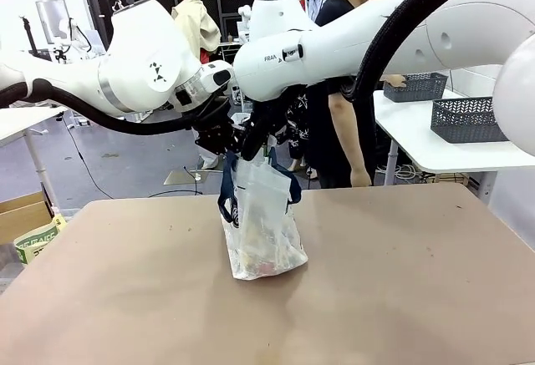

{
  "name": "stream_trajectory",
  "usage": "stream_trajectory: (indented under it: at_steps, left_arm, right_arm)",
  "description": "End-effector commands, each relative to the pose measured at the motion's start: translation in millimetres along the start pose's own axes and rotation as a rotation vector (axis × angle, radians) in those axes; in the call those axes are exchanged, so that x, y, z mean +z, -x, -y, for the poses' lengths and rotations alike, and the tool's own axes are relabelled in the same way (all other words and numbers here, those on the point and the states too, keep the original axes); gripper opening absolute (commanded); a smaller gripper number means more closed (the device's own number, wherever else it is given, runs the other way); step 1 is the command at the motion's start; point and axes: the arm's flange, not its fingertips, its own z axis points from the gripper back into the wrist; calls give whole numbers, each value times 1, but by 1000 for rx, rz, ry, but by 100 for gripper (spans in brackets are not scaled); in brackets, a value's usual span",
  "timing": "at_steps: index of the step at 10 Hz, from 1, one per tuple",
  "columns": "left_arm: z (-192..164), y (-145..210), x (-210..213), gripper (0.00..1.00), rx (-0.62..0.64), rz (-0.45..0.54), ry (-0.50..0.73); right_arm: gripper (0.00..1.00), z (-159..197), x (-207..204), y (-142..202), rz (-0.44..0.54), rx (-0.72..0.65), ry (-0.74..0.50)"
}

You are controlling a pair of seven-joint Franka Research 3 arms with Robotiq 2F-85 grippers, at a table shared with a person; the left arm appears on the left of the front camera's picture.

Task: Transfer purchased items from the store into the shopping bag.
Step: Move the Reusable shopping bag to the right side of the table.

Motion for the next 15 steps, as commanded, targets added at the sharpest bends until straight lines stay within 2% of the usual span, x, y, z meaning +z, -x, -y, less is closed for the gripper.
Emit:
stream_trajectory:
  at_steps: [1, 6, 8, 11, 12, 15]
  left_arm:
    - [-2, 0, 5, 0, -17, 32, -4]
    - [0, -1, 1, 0, 0, 5, 0]
    - [3, -1, 0, 38, 10, -2, 15]
    - [14, 1, 0, 97, 96, -58, 74]
    - [16, 2, -2, 100, 114, -77, 102]
    - [20, 2, -6, 100, 151, -101, 218]
  right_arm:
    - [0, 15, 5, 2, -3, -42, -39]
    - [0, 10, 2, -7, -6, -37, -8]
    - [0, 10, 2, -7, -6, -37, -8]
    - [0, 10, 2, -7, -6, -37, -8]
    - [0, 10, 2, -7, -6, -37, -8]
    - [0, 10, 2, -7, -6, -37, -8]
